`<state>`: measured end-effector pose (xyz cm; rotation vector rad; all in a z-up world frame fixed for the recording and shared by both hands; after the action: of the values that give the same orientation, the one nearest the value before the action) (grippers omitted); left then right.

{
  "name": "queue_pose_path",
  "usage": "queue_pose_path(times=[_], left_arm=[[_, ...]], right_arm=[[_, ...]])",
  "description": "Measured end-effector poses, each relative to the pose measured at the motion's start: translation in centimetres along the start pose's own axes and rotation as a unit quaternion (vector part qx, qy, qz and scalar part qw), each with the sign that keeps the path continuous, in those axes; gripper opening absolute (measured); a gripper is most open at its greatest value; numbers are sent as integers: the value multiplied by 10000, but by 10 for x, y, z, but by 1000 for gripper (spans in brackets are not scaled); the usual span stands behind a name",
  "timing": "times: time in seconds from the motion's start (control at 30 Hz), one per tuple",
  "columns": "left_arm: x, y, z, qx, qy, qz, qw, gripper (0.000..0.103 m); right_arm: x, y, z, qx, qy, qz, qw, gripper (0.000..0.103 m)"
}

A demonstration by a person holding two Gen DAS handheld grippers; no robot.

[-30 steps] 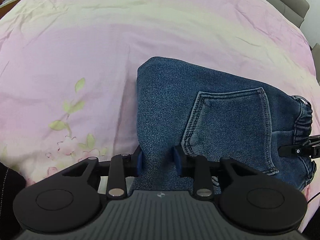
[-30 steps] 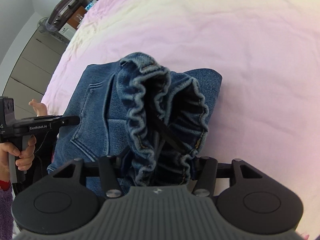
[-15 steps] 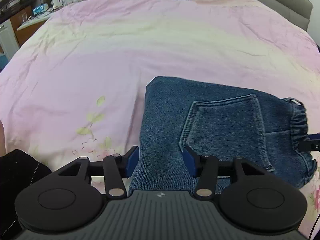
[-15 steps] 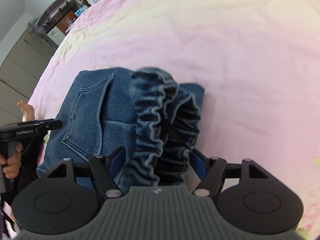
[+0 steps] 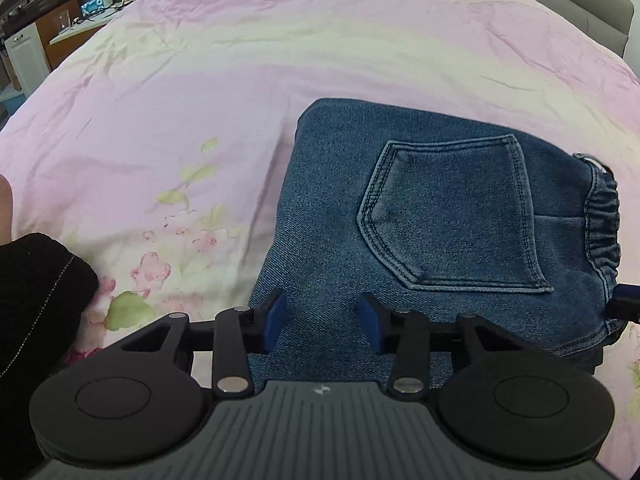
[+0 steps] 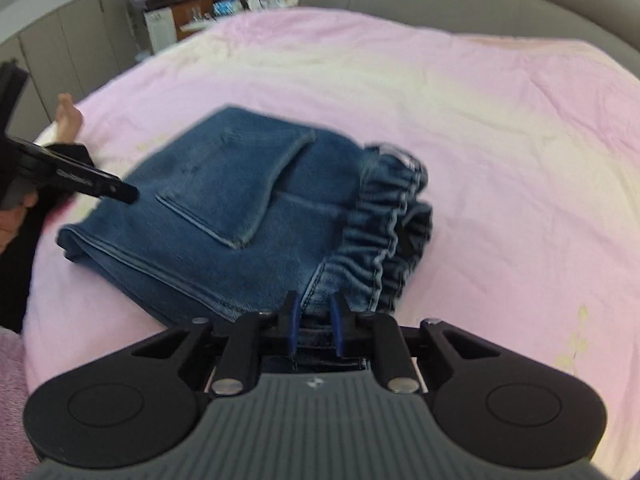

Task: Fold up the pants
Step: 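Release the jeans and raise both grippers away from the stack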

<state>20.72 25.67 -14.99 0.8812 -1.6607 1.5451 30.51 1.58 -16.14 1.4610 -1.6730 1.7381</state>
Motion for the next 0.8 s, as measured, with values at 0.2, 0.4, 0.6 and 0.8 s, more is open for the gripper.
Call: queue_pose_path(times=[0.2,0.4,0.6,0.8], left_arm=[[0,3,4,27,-164,16,9999,51],[47,0,38,-317,-703,609,9952,51],[131,-6,86,-643,-862,1579,9816,60],[197,2,126,-807,-829,2445,9627,72]], right_arm=[[-14,0,-3,-31,267,-135,9995,13],[18,-13,-4,-81,87,119,9999,22],[96,-22,-16,19,35,988,9951,53],[189,-6,-34,68,-22,2012,9795,69]])
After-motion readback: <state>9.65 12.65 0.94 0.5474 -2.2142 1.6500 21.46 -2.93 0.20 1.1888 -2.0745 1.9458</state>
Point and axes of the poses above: each gripper's, at about its wrist camera, not at the fingertips, and x roughly against the way its jaws point, z to its right, y to its underside, the point moved 2 cm from there along -x, roughly the way its jaws point, and after that the axes turned 11 degrees about -x, right-handed, at the moved point
